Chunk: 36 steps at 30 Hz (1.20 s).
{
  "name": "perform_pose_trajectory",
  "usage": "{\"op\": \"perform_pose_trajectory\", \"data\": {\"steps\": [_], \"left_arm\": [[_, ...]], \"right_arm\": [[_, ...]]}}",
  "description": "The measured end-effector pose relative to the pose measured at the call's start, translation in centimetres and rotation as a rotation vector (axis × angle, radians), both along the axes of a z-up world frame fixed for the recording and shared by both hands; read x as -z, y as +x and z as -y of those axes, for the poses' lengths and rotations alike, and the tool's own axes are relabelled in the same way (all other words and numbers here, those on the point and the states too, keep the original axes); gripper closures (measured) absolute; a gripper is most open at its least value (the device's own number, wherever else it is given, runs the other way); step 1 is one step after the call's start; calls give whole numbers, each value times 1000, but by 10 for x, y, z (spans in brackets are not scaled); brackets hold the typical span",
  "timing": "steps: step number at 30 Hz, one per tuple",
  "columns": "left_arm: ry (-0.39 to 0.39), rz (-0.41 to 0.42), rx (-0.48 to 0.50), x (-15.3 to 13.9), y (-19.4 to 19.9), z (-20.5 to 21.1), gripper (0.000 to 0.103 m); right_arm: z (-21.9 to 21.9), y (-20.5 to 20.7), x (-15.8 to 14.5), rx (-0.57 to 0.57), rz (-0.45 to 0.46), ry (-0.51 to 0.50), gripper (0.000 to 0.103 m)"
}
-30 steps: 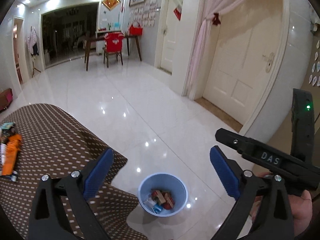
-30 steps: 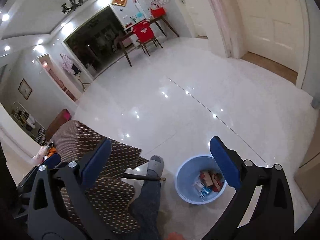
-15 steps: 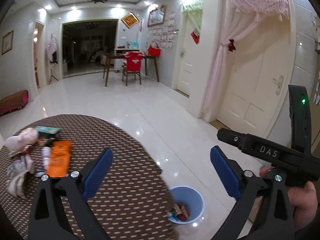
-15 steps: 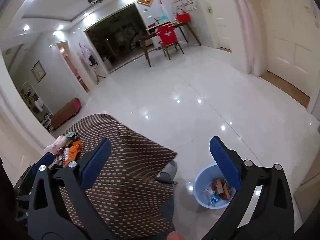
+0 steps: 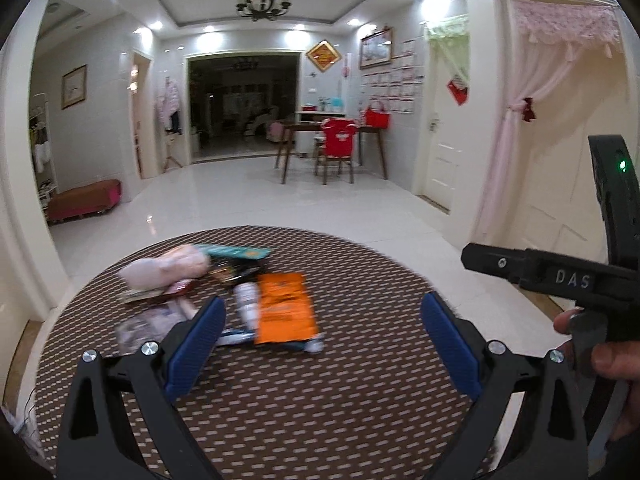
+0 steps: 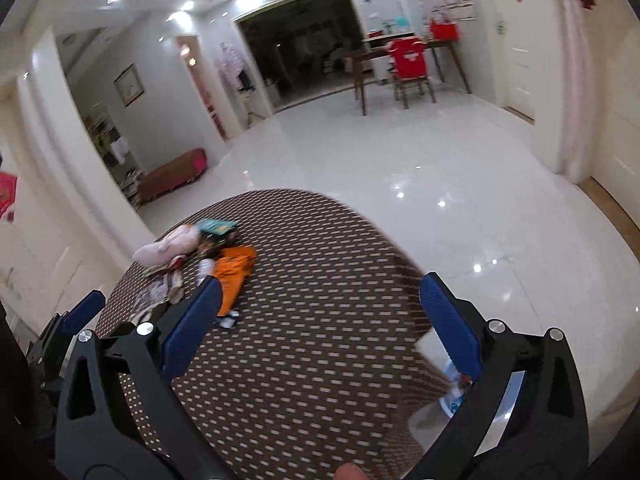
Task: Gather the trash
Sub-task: 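Move both tools back over the table toward the crumpled newspaper, then grasp the crumpled newspaper with the left gripper while the right grasps the orange packet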
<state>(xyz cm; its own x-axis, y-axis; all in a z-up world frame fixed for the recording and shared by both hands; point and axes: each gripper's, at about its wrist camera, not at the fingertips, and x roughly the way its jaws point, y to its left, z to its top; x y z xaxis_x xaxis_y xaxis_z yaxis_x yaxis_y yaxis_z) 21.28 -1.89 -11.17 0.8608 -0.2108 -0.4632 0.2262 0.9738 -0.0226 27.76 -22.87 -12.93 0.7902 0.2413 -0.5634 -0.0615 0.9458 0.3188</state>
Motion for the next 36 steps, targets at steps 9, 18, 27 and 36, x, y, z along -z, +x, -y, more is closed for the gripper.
{"op": "perform_pose_trajectory", "data": {"steps": [9,18,27,36], "left_arm": [[82,-69,-106,34,12,-67,7],[243,-144,-116,58,49,-79,7],[189,-228,-60,64,67,-89,63],[15,-172,-116,52,53,-120,74]], "right_arm": [[-57,26,16,-82,-49,-37,6],[-76,39,33,-121,-88,-47,6],[-120,84,57,-169,-166,-116,6],[-158,140,90,-136,-256,-217,7]]}}
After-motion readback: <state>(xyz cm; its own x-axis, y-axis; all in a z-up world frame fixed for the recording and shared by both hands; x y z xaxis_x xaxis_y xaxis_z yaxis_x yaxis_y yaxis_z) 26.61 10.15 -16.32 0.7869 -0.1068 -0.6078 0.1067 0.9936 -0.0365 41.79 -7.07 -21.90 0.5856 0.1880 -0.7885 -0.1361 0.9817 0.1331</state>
